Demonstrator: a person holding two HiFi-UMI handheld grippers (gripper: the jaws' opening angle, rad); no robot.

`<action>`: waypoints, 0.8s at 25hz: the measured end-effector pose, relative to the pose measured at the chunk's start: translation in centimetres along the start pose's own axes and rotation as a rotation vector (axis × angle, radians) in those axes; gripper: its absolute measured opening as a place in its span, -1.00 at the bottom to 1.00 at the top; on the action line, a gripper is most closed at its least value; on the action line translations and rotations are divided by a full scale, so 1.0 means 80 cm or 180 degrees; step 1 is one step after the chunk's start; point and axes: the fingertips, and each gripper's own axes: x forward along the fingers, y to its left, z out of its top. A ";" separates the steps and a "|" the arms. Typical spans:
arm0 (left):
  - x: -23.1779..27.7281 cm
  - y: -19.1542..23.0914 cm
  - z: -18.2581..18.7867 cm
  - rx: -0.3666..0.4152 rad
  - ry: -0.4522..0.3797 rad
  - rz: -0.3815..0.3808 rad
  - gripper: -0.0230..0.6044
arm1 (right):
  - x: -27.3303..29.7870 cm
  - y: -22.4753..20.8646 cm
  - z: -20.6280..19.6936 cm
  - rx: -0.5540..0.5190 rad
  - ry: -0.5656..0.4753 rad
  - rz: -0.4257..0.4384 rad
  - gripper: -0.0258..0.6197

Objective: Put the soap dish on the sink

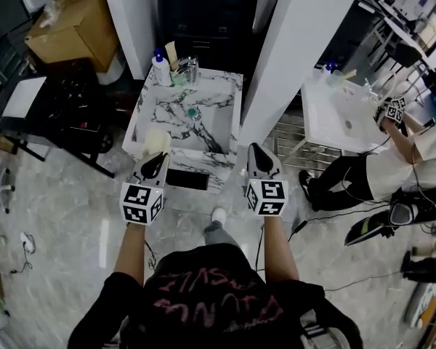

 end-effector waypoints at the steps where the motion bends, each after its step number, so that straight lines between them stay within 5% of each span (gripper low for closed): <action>1: 0.013 0.003 0.004 -0.0029 0.0000 -0.0002 -0.85 | 0.011 -0.007 0.002 -0.0002 -0.0001 0.0007 -0.89; 20: 0.226 0.024 0.060 -0.0022 0.0161 0.0004 -0.85 | 0.179 -0.155 0.018 0.0077 0.0039 0.0076 -0.89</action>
